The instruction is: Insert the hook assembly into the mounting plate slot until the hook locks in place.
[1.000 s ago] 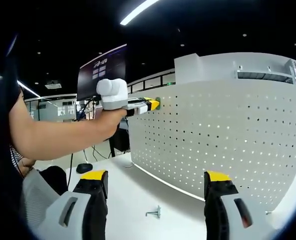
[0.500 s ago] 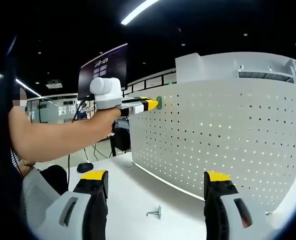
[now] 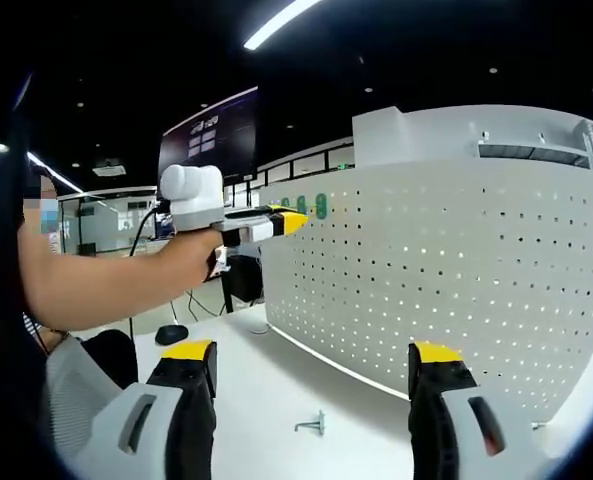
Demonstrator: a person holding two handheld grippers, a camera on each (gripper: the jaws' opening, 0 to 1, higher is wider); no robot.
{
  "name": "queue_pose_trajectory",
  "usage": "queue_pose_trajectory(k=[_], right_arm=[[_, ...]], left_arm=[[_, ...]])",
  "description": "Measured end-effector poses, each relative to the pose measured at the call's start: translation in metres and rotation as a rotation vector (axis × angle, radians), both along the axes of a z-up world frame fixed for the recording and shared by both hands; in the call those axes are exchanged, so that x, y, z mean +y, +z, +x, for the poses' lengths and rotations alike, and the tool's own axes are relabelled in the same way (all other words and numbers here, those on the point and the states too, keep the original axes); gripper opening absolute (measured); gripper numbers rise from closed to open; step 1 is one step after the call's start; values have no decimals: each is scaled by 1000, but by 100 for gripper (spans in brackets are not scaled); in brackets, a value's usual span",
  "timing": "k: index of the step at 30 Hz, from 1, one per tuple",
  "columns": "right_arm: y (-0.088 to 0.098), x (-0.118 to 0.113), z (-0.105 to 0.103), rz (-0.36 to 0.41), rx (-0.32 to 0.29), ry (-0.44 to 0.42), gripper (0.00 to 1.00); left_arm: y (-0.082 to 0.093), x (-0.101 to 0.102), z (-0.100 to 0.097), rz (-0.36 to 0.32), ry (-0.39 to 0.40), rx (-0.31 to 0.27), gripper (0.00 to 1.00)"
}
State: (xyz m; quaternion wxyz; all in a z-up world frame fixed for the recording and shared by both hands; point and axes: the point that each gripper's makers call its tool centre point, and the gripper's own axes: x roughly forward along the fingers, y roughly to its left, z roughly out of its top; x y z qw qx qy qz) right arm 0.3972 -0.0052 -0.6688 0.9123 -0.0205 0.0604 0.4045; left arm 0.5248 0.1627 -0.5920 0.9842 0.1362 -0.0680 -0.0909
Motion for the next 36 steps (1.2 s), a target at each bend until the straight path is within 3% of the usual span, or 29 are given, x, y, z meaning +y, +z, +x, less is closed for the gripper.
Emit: queue_pose_trajectory(k=[5,10,21,23,36], right_arm=[[1,0,-1,-4,-2,-1,77],[0,1,-3,-8,-1,2,77],[-3,-1,-5,-12,6,2,77],[-3,-2,-5,-13,6,1,77],[-8,-8,-5,-14,18,-13,77]], left_arm=[[-18,-7,-7,6,-39,44,17],[-48,-19,-10,30,-112,135,17],[-102,-48,-21,53,-248,263,19],[-114,-55,-24,89,-275,284,18],[-181,-89,-42,147,-438,434,19]])
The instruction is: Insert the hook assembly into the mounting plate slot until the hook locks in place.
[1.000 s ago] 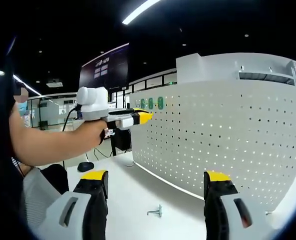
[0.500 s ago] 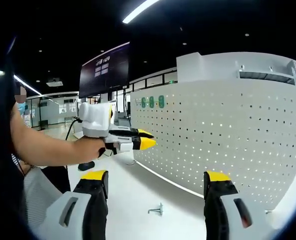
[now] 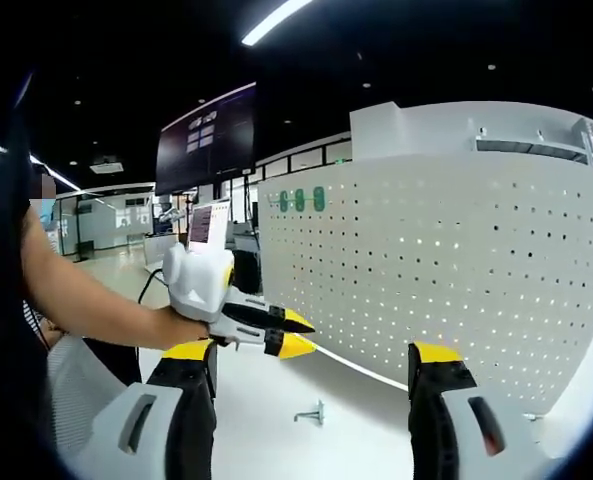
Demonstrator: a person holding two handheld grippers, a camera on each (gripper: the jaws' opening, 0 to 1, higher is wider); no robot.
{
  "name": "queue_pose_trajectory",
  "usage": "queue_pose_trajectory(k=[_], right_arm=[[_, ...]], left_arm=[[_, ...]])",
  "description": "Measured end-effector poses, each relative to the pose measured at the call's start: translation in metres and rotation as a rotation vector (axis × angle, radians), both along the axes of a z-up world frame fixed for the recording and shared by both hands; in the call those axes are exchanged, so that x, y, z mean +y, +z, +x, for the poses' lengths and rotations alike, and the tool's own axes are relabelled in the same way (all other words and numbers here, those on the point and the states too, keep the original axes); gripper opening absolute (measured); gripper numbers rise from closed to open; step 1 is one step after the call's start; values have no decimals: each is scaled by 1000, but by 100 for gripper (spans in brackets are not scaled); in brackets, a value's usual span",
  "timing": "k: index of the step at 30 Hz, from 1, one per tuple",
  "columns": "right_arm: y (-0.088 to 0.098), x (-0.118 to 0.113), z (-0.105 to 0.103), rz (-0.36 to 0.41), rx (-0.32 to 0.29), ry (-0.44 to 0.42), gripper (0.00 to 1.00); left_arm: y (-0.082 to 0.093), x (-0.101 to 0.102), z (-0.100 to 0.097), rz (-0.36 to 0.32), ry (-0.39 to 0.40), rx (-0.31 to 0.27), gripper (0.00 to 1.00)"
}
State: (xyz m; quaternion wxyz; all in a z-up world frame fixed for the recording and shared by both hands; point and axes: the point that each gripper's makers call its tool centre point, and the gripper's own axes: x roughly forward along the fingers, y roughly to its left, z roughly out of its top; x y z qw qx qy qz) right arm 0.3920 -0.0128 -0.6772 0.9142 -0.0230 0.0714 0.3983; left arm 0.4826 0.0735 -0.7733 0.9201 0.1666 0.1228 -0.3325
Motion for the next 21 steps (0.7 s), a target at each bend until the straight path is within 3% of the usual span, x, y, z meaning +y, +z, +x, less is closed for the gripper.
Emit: queue_pose_trajectory(k=[12,21], right_arm=[[4,-9,2,1,-9,-22,77],[2,-11,2,-2,-3,-32,76]], left_arm=[[-51,-29,-21,144,-236,123,19],[-73,-28,-23,211,-286,160,18]])
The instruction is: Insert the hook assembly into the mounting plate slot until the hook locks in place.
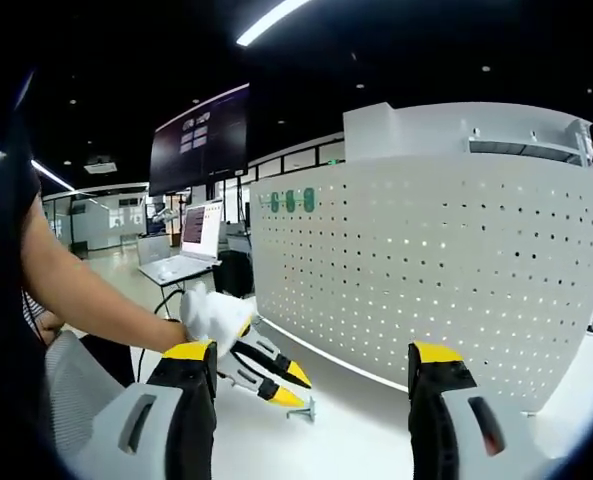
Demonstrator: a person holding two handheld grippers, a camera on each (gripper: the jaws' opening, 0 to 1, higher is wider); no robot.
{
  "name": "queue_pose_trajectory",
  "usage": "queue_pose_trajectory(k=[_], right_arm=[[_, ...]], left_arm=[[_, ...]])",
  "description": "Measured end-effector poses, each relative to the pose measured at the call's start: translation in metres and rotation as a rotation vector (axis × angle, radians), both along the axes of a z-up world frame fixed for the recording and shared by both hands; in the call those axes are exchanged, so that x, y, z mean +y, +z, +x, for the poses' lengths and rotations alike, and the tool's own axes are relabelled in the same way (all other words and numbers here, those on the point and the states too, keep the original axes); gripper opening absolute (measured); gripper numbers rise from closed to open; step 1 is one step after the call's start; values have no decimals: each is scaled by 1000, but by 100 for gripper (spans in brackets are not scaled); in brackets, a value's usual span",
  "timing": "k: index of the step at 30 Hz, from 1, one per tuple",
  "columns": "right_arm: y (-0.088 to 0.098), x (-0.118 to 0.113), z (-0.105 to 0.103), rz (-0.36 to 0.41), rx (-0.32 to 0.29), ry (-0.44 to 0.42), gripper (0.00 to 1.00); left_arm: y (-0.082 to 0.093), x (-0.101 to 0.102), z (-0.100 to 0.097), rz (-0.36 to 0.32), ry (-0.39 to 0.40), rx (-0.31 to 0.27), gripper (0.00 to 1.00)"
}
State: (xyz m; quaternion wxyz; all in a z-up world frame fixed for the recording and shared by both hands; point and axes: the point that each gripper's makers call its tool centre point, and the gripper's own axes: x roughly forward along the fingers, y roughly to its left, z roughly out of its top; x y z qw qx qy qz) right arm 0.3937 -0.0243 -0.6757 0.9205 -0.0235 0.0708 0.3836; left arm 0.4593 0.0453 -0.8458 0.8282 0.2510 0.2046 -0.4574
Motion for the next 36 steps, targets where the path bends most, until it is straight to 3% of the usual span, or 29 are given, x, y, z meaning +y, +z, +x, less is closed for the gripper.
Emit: queue_pose_trajectory(k=[20,26,30,36], right_arm=[[-2,-7,1,6,8,-24,77],[-3,-6,2,5,12,-21,76],[-3,-4,2,4,11,-15,77],[-3,-4,1,4,11,-12,76]], left_arm=[[-28,-7,5,186,-100,-27,15],[-26,-5,6,189,-76,-28,7],[-25,-3,4,160,-53,6,2],[-25,-3,5,161,-44,6,5]])
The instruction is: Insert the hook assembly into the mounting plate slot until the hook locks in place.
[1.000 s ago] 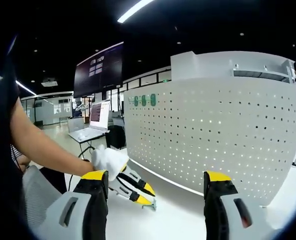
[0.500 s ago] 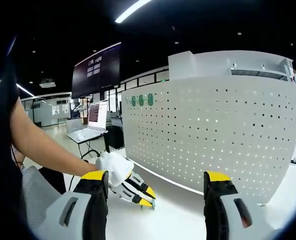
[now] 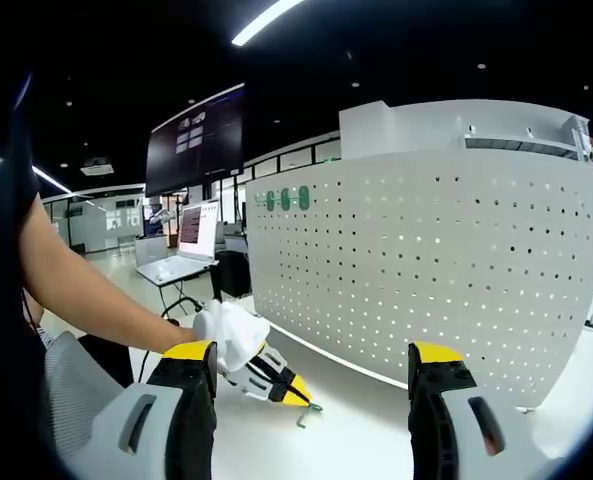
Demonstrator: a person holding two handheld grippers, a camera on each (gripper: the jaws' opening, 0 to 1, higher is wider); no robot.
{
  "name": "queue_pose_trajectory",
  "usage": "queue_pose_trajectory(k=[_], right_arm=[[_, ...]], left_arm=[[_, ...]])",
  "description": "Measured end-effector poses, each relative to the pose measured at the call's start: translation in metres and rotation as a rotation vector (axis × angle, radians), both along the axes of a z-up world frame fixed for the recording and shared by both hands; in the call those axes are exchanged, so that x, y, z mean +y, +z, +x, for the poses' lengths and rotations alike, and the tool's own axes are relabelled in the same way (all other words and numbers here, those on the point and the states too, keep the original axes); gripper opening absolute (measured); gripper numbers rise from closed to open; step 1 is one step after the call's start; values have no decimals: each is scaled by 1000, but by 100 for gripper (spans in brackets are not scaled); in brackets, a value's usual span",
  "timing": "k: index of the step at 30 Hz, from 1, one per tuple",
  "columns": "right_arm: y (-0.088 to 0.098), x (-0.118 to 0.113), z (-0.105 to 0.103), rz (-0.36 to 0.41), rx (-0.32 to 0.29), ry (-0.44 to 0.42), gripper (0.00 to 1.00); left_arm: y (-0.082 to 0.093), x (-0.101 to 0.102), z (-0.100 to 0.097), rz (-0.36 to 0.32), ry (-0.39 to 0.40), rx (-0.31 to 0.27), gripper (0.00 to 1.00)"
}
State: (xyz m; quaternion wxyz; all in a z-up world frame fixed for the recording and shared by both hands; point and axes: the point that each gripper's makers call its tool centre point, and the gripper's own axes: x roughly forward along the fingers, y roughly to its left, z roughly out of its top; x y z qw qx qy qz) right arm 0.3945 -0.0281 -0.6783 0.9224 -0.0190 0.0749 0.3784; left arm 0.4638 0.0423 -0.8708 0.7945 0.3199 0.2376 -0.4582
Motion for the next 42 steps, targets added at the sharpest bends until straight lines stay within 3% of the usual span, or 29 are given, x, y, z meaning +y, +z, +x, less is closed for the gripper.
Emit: queue_pose_trajectory(k=[3,10,22,31,42], right_arm=[[-1,0,0,-1,1,0,76],[-1,-2,0,0,4,-3,76],[-1,-5,-1,-1,3,-6,76],[-2,1,-2,-6,4,10,75],[-3,6,-4,-10,7,40,69]], left_arm=[[2,-3,1,-22,15,14,7],[-1,-12,1,3,4,7,6],[1,-9,1,17,16,4,2],[23,0,0,-66,62,2,1],[67,5,-16,-219,26,-28,1]])
